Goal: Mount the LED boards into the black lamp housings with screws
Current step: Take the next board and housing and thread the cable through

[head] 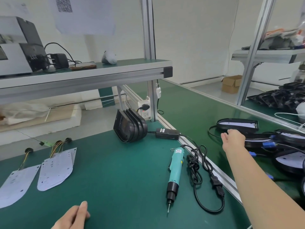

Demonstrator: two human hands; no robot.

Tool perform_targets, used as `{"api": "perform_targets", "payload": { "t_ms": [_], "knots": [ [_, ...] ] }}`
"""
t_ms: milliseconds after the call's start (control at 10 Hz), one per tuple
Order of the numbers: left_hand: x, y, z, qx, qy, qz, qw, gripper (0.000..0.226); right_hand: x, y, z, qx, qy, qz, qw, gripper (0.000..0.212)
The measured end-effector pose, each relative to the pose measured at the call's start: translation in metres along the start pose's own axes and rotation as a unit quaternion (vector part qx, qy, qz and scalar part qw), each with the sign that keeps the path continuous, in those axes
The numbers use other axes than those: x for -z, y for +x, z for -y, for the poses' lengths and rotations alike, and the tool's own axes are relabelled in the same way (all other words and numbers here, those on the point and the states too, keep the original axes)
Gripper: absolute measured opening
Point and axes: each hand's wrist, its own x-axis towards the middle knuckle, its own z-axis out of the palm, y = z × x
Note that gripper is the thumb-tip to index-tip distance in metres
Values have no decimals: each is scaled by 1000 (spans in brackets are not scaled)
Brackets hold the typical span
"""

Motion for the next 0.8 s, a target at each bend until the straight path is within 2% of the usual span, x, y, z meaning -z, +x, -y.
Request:
{"api": "perform_targets", "payload": {
  "t_ms": [100,200,300,400,500,600,700,800],
  "knots": [
    [-1,4,-4,74,-19,9,997,43,-6,-22,-8,9,80,63,995,15],
    [-5,8,6,90,-29,1,995,44,-6,-41,-22,32,-59,74,995,18],
    [-5,10,7,119,-25,15,993,44,-11,-71,-34,20,-84,94,992,23],
    [-6,9,9,125,-22,12,992,39,-24,-99,-46,24,-73,139,987,38],
    [-4,9,8,133,-18,16,991,42,-36,-130,-60,-63,68,192,977,18],
    [-4,7,9,141,-18,21,990,41,-45,-176,-80,-58,79,213,972,54],
    [-4,5,9,146,-29,27,989,41,-55,-225,-103,-79,47,265,960,68],
    [-3,4,9,148,-35,33,988,42,-67,-258,-131,-82,10,298,951,67]
  ]
}}
